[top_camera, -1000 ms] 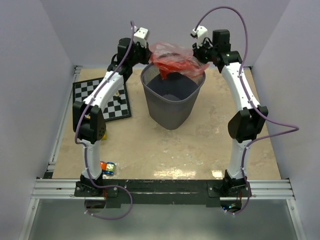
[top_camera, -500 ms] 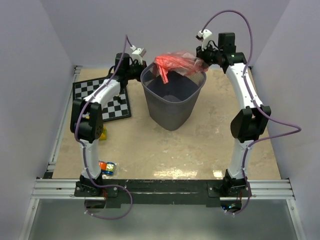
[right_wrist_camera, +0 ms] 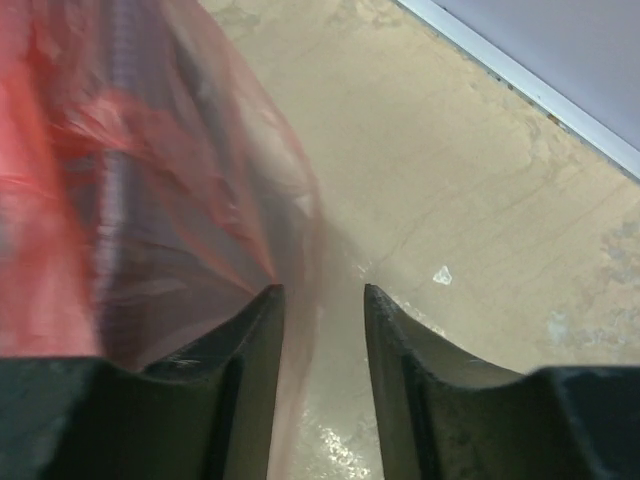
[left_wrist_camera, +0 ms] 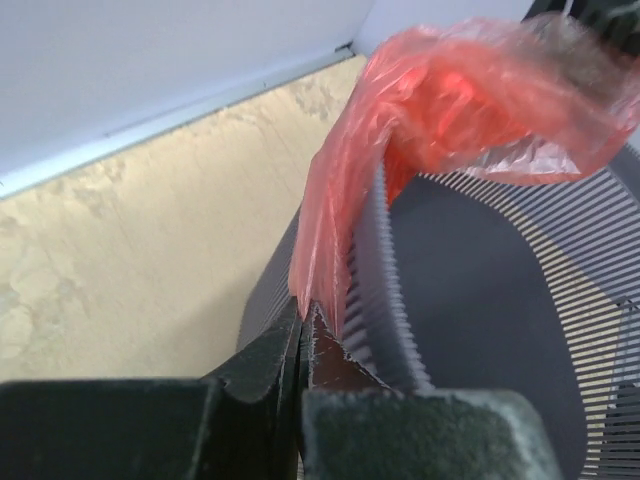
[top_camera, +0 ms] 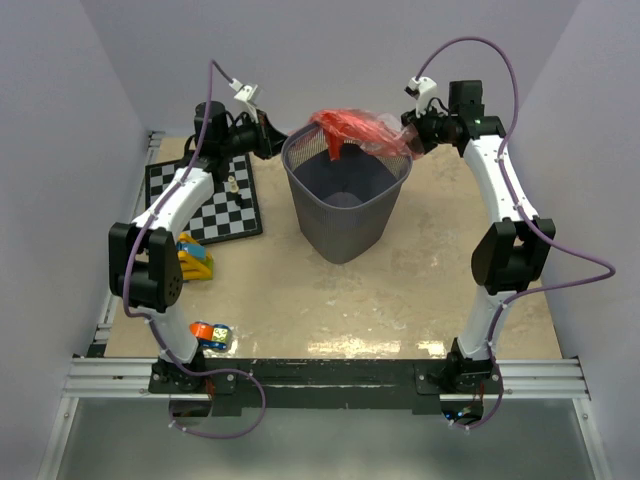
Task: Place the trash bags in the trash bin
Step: Place the trash bag in the trash bin.
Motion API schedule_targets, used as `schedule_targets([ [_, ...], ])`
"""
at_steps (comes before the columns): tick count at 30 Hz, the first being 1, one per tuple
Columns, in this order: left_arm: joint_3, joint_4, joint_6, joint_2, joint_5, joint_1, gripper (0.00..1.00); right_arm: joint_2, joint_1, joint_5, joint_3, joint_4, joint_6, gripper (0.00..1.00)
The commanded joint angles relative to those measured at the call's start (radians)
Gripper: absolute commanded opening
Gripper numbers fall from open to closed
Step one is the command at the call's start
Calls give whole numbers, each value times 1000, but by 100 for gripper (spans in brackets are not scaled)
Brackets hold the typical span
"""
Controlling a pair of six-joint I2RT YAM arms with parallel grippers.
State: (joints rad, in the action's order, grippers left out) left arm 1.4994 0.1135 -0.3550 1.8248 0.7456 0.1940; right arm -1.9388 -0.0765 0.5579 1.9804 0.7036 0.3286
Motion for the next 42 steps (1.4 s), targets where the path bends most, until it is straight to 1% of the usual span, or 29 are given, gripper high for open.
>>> schedule_targets([
  [1, -10, 39, 74, -67, 43, -10, 0, 78, 23, 14, -17, -70, -28, 44],
  [4, -5, -9, 77, -61, 102, -10, 0, 67, 23, 20, 29, -36, -26, 47],
  [7, -13, -78, 125, -87, 91, -11, 0, 92, 27, 13, 31, -23, -17, 49],
  [9, -47, -95, 163, -128, 66, -14, 0, 136, 29, -7, -6, -74, -20, 52],
  [11, -80, -95, 182, -153, 54, -21, 0, 170, 34, -41, -50, -130, -37, 53],
  [15, -93, -94, 189, -159, 54, -21, 0, 227, 56, -159, -112, -280, -103, 56],
  [17, -79, -95, 185, -151, 58, -21, 0, 241, 69, -223, -121, -351, -134, 60],
  [19, -79, -72, 176, -154, 54, -21, 0, 238, 73, -228, -92, -374, -152, 60],
  [20, -83, -52, 169, -159, 41, -21, 0, 232, 73, -201, -69, -369, -161, 59],
  [21, -90, -37, 165, -163, 34, -21, 0, 228, 105, -143, -42, -359, -169, 58],
  [23, -93, -14, 156, -167, 32, -21, 0, 215, 109, 13, 6, -322, -162, 58],
  [24, -90, -11, 146, -164, 32, -22, 0, 215, 109, 108, 17, -308, -164, 58],
  [25, -88, -8, 140, -162, 35, -21, 0, 215, 109, 156, 17, -306, -183, 60],
  [26, -88, -3, 133, -162, 38, -22, 0, 212, 109, 218, 12, -306, -201, 63],
  [28, -91, 9, 123, -163, 40, -21, 0, 186, 104, 337, 20, -285, -230, 65],
  [30, -96, 11, 123, -167, 37, -21, 0, 160, 92, 405, 21, -263, -266, 67],
  [32, -96, 9, 128, -170, 35, -21, 0, 156, 84, 427, -8, -280, -299, 70],
  [36, -99, 5, 131, -171, 37, -21, 0, 127, 15, 361, 4, -241, -267, 70],
  [42, -94, 6, 131, -173, 34, -22, 0, 67, -26, 264, 72, -196, -240, 62],
])
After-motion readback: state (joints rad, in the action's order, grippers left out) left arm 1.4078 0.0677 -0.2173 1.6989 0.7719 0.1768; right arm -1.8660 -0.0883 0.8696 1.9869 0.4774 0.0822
